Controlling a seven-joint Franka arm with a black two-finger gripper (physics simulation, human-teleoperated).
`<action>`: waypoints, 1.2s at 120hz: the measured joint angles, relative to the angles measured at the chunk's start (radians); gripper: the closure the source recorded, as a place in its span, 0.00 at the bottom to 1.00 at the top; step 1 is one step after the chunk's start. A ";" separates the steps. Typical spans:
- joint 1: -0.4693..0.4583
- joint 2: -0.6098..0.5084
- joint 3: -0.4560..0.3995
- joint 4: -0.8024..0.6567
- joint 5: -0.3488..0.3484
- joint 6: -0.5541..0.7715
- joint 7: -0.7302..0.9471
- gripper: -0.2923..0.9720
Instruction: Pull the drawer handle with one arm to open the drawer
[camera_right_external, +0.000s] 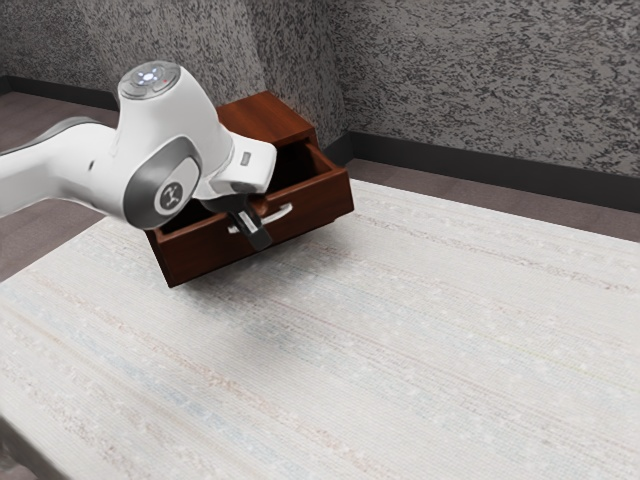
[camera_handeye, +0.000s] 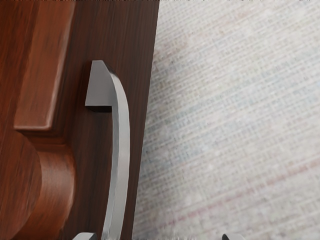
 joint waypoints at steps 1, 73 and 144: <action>-0.001 -0.001 0.000 -0.002 0.000 0.000 -0.001 0.58; -0.014 -0.031 0.002 -0.038 -0.001 0.024 -0.051 0.44; 0.018 -0.039 0.003 -0.031 0.008 0.036 -0.066 0.43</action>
